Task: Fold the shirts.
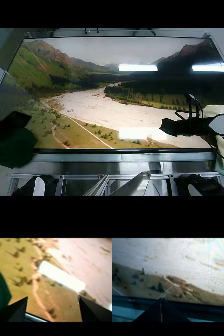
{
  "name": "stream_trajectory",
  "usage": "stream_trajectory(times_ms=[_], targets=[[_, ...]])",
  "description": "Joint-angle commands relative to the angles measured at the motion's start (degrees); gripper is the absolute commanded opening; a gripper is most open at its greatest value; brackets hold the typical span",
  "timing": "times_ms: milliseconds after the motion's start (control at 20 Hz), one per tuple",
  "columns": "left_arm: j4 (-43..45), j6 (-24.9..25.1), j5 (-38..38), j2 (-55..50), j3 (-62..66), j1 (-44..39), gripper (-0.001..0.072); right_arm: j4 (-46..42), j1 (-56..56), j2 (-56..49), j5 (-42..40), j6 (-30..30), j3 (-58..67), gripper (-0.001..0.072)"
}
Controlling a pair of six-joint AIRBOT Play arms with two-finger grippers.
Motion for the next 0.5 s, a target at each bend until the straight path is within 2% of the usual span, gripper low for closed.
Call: stream_trajectory(times_ms=[0,200,400,450], targets=[[12.13,-4.22,1.62,-9.79,2.01,9.77,0.0720,0.00,0.04,0.02,0.00,0.00,-0.02,0.0020],[13.14,-2.84,5.81,-22.27,2.01,16.90,0.0720,0.00,0.04,0.02,-0.13,0.00,-0.02,0.0020],[12.66,2.01,11.47,-32.00,2.10,17.75,0.0711,0.00,0.04,0.02,-0.13,0.00,-0.02,0.0020],[12.59,2.03,12.00,-34.12,2.86,17.38,0.0590,0.00,0.04,0.02,-0.15,0.00,-0.02,0.0020]])
